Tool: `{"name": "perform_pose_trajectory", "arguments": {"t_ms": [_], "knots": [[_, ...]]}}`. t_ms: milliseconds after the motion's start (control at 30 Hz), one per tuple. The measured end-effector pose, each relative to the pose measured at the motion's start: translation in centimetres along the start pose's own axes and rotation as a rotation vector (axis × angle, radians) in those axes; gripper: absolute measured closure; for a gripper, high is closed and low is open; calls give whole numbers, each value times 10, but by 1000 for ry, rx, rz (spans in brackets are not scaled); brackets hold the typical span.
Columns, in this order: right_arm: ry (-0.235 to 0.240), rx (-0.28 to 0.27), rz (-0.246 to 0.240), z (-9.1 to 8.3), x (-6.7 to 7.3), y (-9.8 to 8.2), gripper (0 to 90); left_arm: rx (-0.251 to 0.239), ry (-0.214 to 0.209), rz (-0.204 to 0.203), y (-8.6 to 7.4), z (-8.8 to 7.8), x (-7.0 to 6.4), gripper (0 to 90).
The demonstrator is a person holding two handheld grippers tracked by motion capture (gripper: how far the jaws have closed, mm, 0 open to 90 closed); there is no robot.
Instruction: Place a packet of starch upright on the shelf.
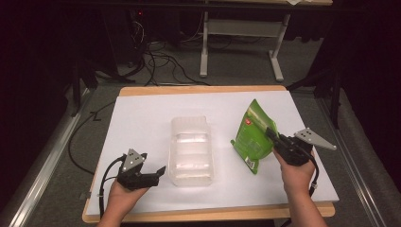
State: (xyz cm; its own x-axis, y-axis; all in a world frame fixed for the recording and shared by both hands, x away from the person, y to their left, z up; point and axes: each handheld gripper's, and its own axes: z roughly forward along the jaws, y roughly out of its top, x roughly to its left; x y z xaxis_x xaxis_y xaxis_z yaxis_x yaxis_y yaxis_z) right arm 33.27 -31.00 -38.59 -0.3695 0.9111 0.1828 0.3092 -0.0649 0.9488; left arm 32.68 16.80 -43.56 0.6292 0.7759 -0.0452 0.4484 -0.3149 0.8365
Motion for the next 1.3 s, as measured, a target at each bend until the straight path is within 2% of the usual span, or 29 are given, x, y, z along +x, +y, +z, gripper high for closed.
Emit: {"name": "perform_pose_trajectory", "arguments": {"t_ms": [67,133,167,233,300,333,367,433,467,500,667,700,733,767,867,1033,1133,1233,1300], "knots": [[22,-9,28,-1,-5,-2,805,2,-1,3,0,0,0,159],[34,-10,31,0,-5,-3,778,1,0,4,0,0,-1,159],[66,7,32,3,-2,-5,682,1,-1,4,0,0,-1,159],[76,51,35,10,1,-9,641,0,-4,4,0,0,-1,159],[78,91,35,17,3,-15,660,-4,-5,5,0,-1,-2,159],[78,91,35,17,3,-15,660,-4,-5,5,0,-1,-2,159],[64,97,27,20,2,-15,797,-8,-6,4,0,-1,-1,159],[84,102,47,21,1,-14,851,-8,-5,4,0,-2,-1,159],[84,102,47,21,1,-14,851,-8,-5,4,0,-2,-1,159],[89,108,28,22,2,-13,881,-9,-5,2,0,-2,0,159],[115,113,-14,22,4,-9,889,-10,-4,3,0,-2,-1,160],[135,110,-43,21,6,-5,891,-12,-3,2,0,-3,-1,161],[135,110,-43,21,6,-5,891,-12,-3,2,0,-3,-1,161],[147,98,-63,19,8,0,891,-17,-4,-1,0,-3,0,161],[159,84,-74,17,10,4,892,-18,-3,-5,0,-4,0,162],[209,76,-105,15,17,14,893,-24,-2,-6,-1,-4,1,163],[226,71,-123,15,20,19,893,-25,-3,-7,-1,-5,1,164],[269,55,-134,20,26,31,893,-29,-2,-13,-1,-5,2,165],[274,51,-141,21,29,33,893,-28,4,-12,-1,-6,3,165]]}}
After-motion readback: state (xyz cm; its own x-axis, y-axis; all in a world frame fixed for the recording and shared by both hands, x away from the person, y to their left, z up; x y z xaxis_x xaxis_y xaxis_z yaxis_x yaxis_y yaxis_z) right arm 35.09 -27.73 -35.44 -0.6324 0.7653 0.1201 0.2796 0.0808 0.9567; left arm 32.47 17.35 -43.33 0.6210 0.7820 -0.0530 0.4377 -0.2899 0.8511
